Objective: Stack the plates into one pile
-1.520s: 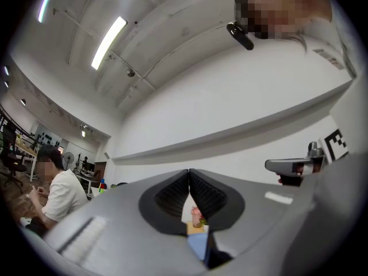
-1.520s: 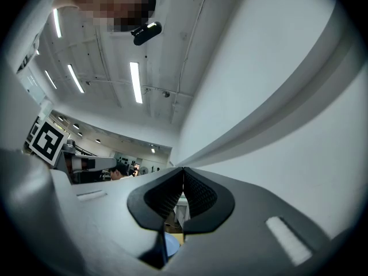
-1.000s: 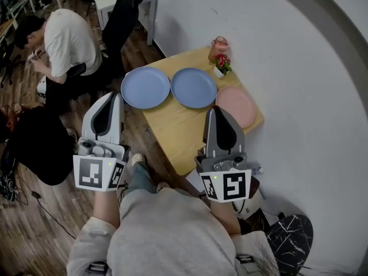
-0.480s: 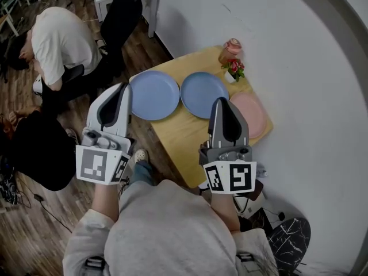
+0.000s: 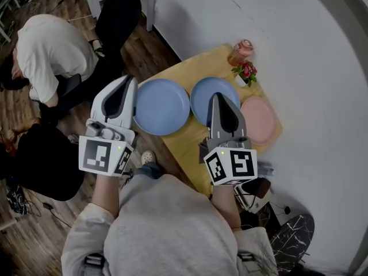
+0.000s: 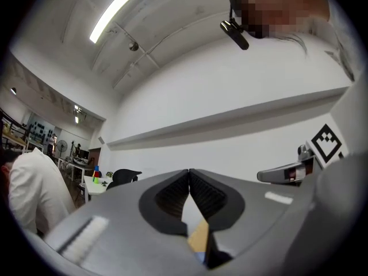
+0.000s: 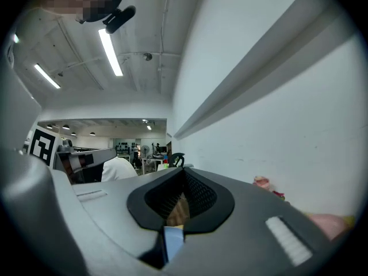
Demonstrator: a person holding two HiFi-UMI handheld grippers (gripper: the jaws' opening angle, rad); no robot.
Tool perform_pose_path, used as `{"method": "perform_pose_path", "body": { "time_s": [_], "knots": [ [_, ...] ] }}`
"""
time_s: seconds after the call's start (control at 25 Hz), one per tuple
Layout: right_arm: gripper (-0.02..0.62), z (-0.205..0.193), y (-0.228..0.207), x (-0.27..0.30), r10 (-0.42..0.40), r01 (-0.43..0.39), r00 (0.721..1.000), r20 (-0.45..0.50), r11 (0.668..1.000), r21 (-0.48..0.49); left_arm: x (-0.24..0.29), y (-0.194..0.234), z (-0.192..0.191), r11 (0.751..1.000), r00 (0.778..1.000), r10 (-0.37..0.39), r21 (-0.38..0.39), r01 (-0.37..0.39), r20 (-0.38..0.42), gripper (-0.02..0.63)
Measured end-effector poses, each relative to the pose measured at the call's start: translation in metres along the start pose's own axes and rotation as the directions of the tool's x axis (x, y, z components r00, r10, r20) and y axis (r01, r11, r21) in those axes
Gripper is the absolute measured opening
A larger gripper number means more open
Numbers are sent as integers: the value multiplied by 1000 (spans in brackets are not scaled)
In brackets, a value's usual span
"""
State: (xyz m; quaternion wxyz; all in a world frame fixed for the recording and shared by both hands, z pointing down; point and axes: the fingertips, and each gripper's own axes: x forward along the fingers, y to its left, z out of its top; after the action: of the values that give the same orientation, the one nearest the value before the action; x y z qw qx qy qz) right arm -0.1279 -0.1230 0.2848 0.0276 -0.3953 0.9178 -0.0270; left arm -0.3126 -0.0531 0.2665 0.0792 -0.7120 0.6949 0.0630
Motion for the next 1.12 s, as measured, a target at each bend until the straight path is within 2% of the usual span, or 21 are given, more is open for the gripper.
{"method": "perform_pose_path", "body": {
  "time_s": [0.28, 0.44, 0.56, 0.68, 0.88, 1.12],
  "knots": [
    [3, -75, -14, 32, -73, 100, 979, -190, 985, 137, 27, 24, -64, 998, 991, -43, -55, 37, -124, 60],
    [4, -119, -20, 38, -105, 171, 946, -308, 966, 195, 34, 36, -105, 996, 976, -61, -80, 45, -208, 60],
    [5, -155, -23, 40, -116, 225, 910, -397, 944, 241, 37, 44, -138, 996, 957, -64, -79, 44, -282, 60],
    [5, -190, -27, 39, -118, 275, 871, -477, 922, 273, 38, 49, -174, 995, 927, -81, -89, 52, -366, 60],
    [6, -242, -26, 29, -70, 337, 809, -584, 869, 362, 31, 52, -239, 990, 853, -116, -132, 56, -509, 61],
    [8, -281, -35, 18, -81, 412, 741, -667, 839, 355, 23, 54, -293, 981, 768, -155, -190, 44, -622, 61]
  ]
}}
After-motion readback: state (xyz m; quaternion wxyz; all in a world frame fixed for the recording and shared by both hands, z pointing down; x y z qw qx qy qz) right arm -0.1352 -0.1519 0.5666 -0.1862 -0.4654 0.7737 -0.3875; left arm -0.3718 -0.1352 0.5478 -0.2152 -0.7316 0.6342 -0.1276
